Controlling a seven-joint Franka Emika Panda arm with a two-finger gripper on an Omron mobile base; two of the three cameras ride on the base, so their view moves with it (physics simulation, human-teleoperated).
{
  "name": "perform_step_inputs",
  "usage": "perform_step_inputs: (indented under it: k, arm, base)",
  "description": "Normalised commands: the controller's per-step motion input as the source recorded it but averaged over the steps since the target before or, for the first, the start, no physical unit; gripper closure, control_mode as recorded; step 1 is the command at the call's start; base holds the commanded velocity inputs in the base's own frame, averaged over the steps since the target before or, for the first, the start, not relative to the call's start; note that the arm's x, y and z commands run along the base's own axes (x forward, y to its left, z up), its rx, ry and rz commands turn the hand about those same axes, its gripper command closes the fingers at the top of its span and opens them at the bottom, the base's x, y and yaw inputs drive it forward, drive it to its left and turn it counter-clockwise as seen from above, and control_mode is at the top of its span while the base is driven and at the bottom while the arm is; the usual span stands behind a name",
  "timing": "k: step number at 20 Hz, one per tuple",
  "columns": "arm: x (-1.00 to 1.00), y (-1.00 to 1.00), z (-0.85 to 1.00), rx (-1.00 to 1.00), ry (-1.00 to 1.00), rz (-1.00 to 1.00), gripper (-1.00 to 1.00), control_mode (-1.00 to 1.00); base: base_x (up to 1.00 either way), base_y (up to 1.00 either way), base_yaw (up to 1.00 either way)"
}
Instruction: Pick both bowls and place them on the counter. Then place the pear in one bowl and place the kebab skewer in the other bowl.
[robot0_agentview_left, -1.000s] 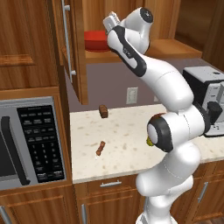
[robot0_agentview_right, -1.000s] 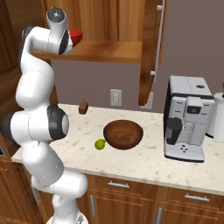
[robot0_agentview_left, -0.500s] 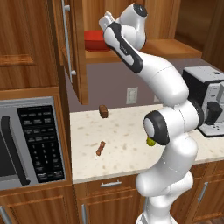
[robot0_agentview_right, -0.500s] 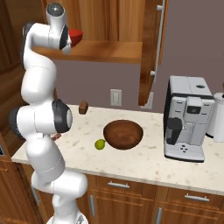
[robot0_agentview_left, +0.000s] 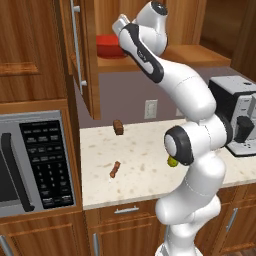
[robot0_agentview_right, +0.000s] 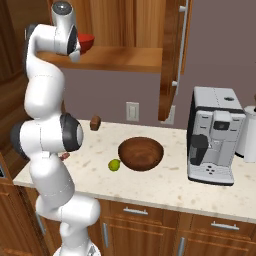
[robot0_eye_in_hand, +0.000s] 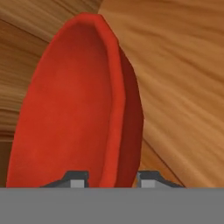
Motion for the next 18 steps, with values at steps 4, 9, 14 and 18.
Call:
perform_step_inputs:
  k: [4,9,14,18]
  arm:
    - [-0.66,-0.24,-0.3,0.0,-0.06,0.0,1.0,-1.0]
    - [-0.95,-0.36,-0.39,0.04,-0.15,-0.01,1.0,-1.0]
    - [-1.0,-0.37,-0.21,0.05,-0.13,-0.01,1.0,-1.0]
    - [-1.0,-0.38,-0.03,0.05,-0.12,0.0,1.0,-1.0]
  base:
    - [0.0,0.0,0.0]
    - [0.0,0.0,0.0]
    - [0.0,0.0,0.0]
    - [0.0,0.0,0.0]
